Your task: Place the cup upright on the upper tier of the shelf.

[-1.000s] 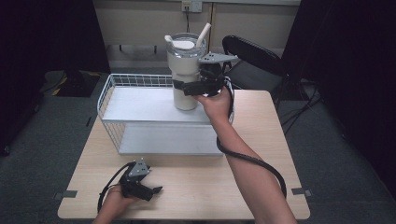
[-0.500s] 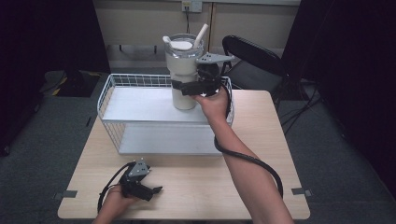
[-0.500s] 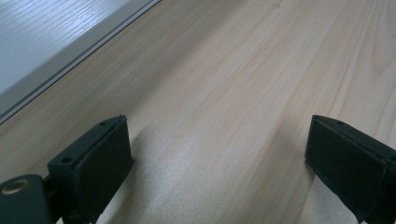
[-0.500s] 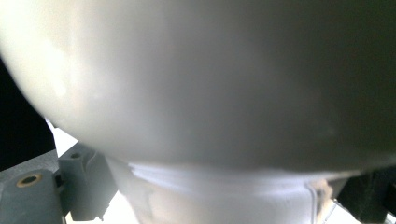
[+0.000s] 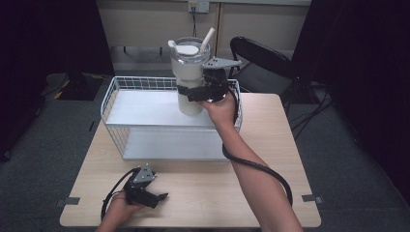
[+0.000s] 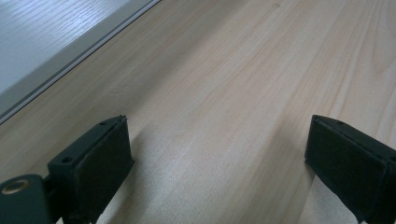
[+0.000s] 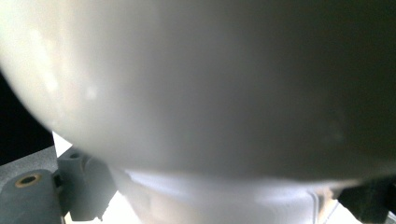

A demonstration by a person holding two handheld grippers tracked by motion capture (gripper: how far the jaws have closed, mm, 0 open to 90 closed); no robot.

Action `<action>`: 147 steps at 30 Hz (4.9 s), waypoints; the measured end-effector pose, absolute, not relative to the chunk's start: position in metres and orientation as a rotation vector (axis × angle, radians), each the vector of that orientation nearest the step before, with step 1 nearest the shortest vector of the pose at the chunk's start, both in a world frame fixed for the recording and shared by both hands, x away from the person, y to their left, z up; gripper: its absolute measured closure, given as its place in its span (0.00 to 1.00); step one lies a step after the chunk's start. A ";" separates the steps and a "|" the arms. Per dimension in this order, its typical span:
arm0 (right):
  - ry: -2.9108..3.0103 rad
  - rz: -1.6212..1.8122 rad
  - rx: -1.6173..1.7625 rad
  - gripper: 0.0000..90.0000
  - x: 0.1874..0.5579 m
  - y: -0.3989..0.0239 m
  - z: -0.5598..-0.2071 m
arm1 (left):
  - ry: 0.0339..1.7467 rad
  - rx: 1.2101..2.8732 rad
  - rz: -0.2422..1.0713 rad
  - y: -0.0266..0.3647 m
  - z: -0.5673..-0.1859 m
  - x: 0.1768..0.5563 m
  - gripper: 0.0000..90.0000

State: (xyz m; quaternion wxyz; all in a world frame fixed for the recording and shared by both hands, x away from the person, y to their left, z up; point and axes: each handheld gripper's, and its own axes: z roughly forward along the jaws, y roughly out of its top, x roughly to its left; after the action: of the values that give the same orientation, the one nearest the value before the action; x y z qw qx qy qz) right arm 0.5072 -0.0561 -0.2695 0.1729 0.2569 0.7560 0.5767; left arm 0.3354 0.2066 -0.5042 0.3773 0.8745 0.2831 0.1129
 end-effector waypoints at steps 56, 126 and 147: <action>2.235 1.517 0.677 0.10 0.431 -0.099 -0.276 | 0.728 2.231 0.294 0.210 -0.504 0.333 0.07; 2.399 1.519 0.620 0.11 0.362 -0.172 -0.362 | 0.729 2.238 0.297 0.210 -0.505 0.333 0.07; 2.455 1.437 0.672 0.11 0.357 -0.207 -0.412 | 0.729 2.237 0.297 0.210 -0.505 0.333 0.07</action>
State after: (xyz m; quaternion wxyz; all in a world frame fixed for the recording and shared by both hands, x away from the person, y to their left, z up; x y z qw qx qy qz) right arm 0.3567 -0.2067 -0.4116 0.1090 0.2286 0.8349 0.4886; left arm 0.3334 0.2098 -0.5046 0.3755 0.8743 0.2847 0.1162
